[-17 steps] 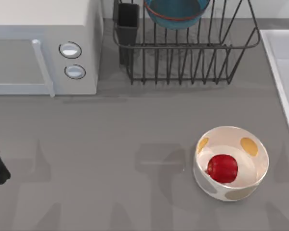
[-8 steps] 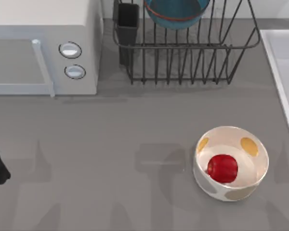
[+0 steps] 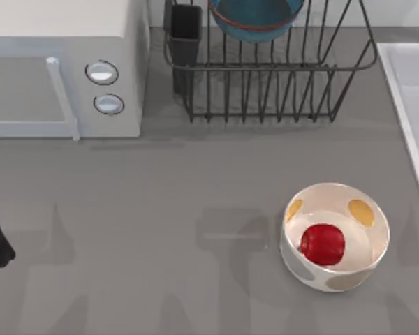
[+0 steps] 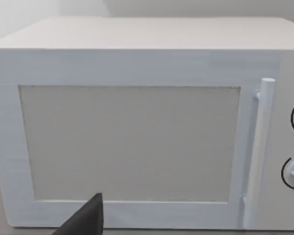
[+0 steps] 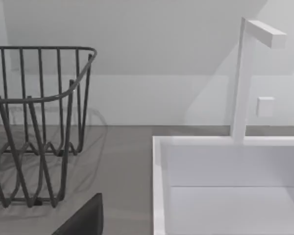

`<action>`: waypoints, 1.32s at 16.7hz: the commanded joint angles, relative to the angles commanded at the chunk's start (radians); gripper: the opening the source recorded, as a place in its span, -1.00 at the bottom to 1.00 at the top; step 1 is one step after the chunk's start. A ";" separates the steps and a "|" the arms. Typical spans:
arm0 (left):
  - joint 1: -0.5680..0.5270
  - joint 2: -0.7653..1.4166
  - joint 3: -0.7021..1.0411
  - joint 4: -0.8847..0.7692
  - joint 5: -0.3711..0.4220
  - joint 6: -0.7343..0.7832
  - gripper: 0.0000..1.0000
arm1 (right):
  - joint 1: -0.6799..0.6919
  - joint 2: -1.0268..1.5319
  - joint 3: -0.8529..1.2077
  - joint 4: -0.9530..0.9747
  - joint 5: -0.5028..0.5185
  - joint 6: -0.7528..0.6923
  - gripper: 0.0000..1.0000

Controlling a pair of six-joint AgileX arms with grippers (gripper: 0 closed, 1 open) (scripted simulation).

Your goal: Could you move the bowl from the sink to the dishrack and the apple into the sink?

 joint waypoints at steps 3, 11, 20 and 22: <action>0.000 0.000 0.000 0.000 0.000 0.000 1.00 | 0.000 0.000 0.000 0.000 0.000 0.000 1.00; 0.000 0.000 0.000 0.000 0.000 0.000 1.00 | 0.040 0.062 0.059 -0.044 0.008 0.036 1.00; 0.000 0.000 0.000 0.000 0.000 0.000 1.00 | 0.359 0.735 0.573 -0.467 0.006 0.326 1.00; 0.000 0.000 0.000 0.000 0.000 0.000 1.00 | 0.430 0.936 0.712 -0.591 -0.002 0.399 1.00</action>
